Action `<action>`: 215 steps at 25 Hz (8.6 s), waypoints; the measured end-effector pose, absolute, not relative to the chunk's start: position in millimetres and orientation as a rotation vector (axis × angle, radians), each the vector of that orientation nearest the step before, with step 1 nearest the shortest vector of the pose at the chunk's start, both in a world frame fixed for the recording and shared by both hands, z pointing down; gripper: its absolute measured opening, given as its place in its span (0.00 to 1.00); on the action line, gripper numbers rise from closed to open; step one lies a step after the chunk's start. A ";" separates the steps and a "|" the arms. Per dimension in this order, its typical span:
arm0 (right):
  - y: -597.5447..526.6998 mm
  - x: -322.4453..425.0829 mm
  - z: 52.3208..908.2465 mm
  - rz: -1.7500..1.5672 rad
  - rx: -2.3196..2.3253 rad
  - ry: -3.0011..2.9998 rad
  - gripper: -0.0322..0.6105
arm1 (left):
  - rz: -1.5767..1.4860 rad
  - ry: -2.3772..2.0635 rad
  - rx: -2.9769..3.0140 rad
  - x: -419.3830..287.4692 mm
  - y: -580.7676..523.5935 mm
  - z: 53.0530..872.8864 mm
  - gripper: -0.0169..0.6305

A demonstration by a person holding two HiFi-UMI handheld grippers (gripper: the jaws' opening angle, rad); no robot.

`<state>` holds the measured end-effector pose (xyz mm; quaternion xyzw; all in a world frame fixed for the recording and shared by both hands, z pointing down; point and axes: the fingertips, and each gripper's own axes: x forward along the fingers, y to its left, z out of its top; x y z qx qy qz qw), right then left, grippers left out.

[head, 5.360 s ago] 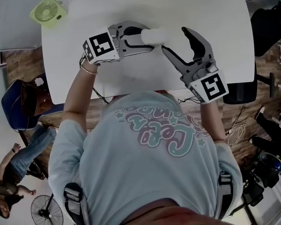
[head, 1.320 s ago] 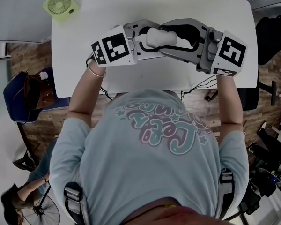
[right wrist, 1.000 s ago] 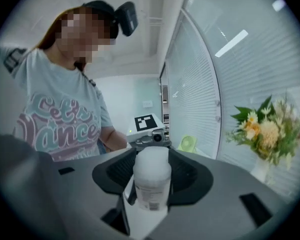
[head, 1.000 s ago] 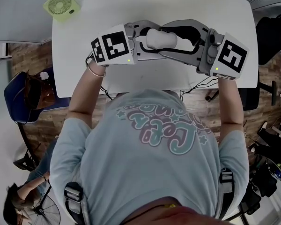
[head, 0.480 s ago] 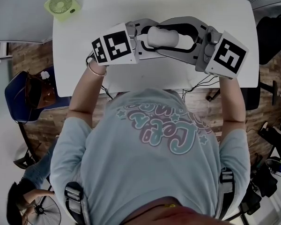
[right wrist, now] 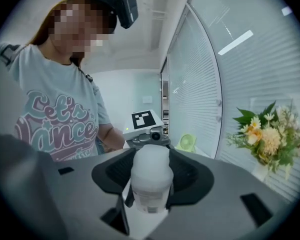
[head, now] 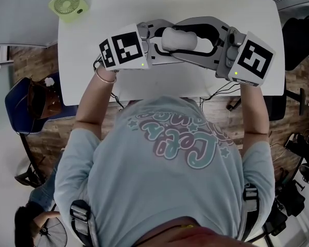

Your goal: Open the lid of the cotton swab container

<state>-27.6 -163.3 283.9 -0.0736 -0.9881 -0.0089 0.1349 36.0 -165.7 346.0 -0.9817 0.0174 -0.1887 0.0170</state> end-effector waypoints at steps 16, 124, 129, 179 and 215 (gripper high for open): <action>-169.0 -32.4 254.3 -0.212 -0.058 -3.024 0.34 | -0.616 0.064 -3.051 27.1 -167.4 349.3 0.33; -182.2 -16.6 423.7 0.050 -0.198 -2.937 0.35 | -0.825 0.249 -3.022 12.3 -186.9 464.3 0.37; -189.4 -18.4 451.0 0.060 -0.176 -2.871 0.35 | -0.884 0.282 -3.017 12.7 -194.5 492.1 0.38; -203.2 9.0 495.0 0.240 0.118 -2.845 0.43 | -1.085 0.677 -2.987 -20.9 -195.7 526.7 0.37; -186.8 37.3 295.1 -0.020 0.740 -3.133 0.14 | -0.274 1.003 -2.861 -27.6 -173.9 314.0 0.14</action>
